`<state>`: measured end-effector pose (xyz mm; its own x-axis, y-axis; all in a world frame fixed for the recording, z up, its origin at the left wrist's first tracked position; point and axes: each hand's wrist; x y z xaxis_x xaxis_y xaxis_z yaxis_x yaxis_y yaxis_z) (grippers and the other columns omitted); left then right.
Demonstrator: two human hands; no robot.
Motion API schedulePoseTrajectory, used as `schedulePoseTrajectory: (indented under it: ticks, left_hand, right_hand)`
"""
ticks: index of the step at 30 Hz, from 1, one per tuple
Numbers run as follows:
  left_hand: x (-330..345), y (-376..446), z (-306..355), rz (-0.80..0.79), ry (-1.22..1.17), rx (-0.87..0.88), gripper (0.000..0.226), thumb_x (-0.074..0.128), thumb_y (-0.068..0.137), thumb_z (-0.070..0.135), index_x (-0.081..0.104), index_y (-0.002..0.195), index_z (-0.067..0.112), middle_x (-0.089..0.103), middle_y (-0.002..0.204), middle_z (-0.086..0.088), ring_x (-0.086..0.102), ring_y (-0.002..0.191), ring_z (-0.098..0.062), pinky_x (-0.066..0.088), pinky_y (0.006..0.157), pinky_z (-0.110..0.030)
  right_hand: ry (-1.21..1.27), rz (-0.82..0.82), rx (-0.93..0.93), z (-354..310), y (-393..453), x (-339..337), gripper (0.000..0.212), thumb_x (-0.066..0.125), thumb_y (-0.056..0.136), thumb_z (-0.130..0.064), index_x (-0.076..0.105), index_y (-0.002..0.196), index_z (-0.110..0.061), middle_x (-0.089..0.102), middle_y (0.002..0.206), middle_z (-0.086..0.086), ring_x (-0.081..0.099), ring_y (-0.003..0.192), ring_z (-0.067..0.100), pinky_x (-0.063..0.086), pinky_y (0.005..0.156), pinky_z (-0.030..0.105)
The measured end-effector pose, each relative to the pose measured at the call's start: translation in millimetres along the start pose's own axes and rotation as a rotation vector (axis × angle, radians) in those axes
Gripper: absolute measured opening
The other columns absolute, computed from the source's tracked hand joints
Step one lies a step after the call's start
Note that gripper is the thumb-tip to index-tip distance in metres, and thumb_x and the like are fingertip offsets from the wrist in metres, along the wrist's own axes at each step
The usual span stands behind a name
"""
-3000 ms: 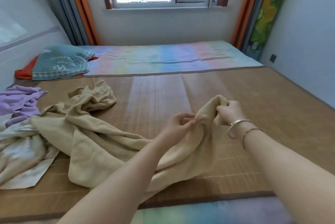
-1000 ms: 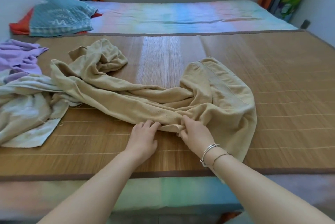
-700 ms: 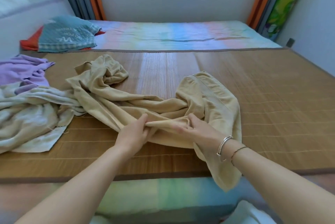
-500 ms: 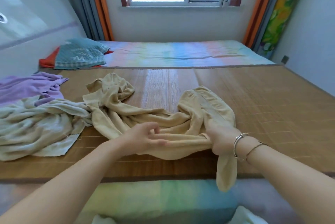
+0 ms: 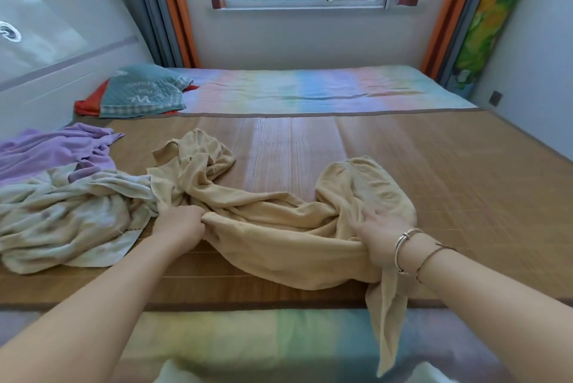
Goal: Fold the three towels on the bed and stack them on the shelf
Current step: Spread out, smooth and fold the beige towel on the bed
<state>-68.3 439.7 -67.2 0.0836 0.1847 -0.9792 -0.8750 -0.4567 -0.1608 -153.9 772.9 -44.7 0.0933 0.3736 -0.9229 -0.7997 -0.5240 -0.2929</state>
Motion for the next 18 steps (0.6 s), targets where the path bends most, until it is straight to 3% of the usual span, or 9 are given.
schedulePoseTrajectory:
  ticks: [3,6,9,10,13,15,18]
  left_hand:
    - [-1.5,19.6,10.2,-0.126,-0.379,0.117,0.028,0.038,0.091,0.006,0.065,0.092,0.016,0.066,0.095,-0.002,0.059,0.091,-0.021,0.046,0.074,-0.031]
    - [-2.2,32.1,28.0,-0.071,-0.475,0.245,0.027,0.042,0.096,0.017,0.069,0.096,0.02,0.068,0.094,0.004,0.062,0.092,-0.016,0.05,0.079,-0.034]
    - [-1.9,42.2,28.8,-0.104,-0.462,0.353,0.018,0.048,0.094,0.036,0.062,0.099,0.048,0.067,0.094,0.019,0.062,0.088,-0.004,0.052,0.078,-0.031]
    - [-2.2,44.3,24.2,-0.194,-0.432,0.376,0.013,0.056,0.089,0.041,0.056,0.096,0.053,0.064,0.093,0.024,0.06,0.086,0.001,0.051,0.075,-0.027]
    - [6.1,59.1,-5.8,-0.461,-0.039,0.31,0.044,0.076,0.066,0.048,0.047,0.099,0.044,0.058,0.102,0.019,0.056,0.092,-0.003,0.051,0.082,-0.03]
    - [11.5,73.1,-22.7,-0.428,0.332,0.217,0.035,0.073,0.072,0.035,0.053,0.1,0.033,0.056,0.107,0.01,0.055,0.095,-0.011,0.05,0.084,-0.032]
    - [3.7,97.3,-17.7,-0.245,0.489,0.013,0.01,0.058,0.086,0.026,0.063,0.093,0.022,0.06,0.094,0.004,0.059,0.085,-0.016,0.05,0.073,-0.029]
  right_hand:
    - [0.322,-0.099,-0.111,-12.4,35.2,7.2,0.018,0.051,0.079,-0.014,0.056,0.081,-0.032,0.054,0.09,-0.005,0.055,0.093,0.022,0.045,0.076,0.029]
    - [0.511,-0.087,-0.136,-34.0,67.3,23.1,0.022,0.044,0.082,-0.01,0.058,0.097,-0.019,0.063,0.096,0.004,0.061,0.088,0.024,0.053,0.079,0.037]
    - [0.649,-0.127,-0.124,-46.6,84.9,34.9,0.016,0.044,0.083,-0.011,0.046,0.098,-0.012,0.058,0.094,0.008,0.059,0.086,0.025,0.05,0.074,0.036]
    - [0.66,-0.228,-0.134,-46.3,87.6,37.0,0.021,0.048,0.082,-0.016,0.043,0.102,-0.014,0.056,0.095,0.006,0.057,0.085,0.022,0.049,0.074,0.035]
    - [0.408,-0.495,-0.143,-36.6,93.5,41.2,0.043,0.061,0.074,-0.028,0.039,0.109,-0.018,0.052,0.103,0.003,0.052,0.09,0.02,0.052,0.08,0.035]
    - [0.214,-0.417,-0.081,-27.6,101.1,38.9,0.035,0.059,0.079,-0.02,0.048,0.113,-0.016,0.056,0.107,0.004,0.056,0.095,0.023,0.051,0.082,0.034]
    - [-0.002,-0.272,0.111,-13.8,132.5,27.3,0.035,0.049,0.09,-0.016,0.055,0.124,-0.015,0.059,0.124,0.005,0.059,0.113,0.025,0.051,0.089,0.034]
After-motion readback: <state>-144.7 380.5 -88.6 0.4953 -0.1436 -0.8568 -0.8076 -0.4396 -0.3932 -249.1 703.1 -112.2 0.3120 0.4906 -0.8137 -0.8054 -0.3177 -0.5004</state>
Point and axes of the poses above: each hand's wrist, its own y-axis towards the middle knuckle, its own x-axis out of the palm, z = x × y
